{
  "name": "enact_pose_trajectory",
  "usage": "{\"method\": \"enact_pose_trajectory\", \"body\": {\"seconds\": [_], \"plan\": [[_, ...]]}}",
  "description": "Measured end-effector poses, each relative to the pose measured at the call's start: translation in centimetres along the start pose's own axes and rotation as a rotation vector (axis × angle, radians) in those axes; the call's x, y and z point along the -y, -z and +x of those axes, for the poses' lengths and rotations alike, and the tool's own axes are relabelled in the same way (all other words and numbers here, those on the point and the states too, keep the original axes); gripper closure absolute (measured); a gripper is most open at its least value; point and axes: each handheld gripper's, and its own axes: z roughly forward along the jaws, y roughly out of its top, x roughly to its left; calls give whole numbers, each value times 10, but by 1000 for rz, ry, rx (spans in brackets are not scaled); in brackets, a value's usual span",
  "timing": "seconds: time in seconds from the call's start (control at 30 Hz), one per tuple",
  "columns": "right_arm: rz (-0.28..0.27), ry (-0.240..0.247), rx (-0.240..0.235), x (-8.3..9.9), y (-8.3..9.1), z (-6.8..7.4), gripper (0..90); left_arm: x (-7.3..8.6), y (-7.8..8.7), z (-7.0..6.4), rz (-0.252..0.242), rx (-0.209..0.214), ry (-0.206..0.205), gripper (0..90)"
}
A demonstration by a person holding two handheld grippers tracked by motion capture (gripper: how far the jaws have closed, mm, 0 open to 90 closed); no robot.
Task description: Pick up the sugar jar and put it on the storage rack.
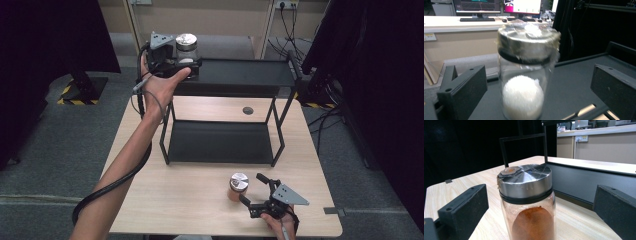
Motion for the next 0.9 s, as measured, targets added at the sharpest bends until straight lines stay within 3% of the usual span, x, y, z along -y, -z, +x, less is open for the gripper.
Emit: {"method": "enact_pose_trajectory", "body": {"seconds": [0.2, 0.5, 0.9], "plan": [[0, 0, 0, 0, 0, 0, 4, 11, 15, -7, -5, 11, -46, 0], [1, -5, -1, 0, 0, 0, 4, 42, 36, -10, -46, 97, -41, 2], [-4, -3, -2, 1, 0, 0, 4, 78, 53, -10, -67, 177, -59, 3]]}}
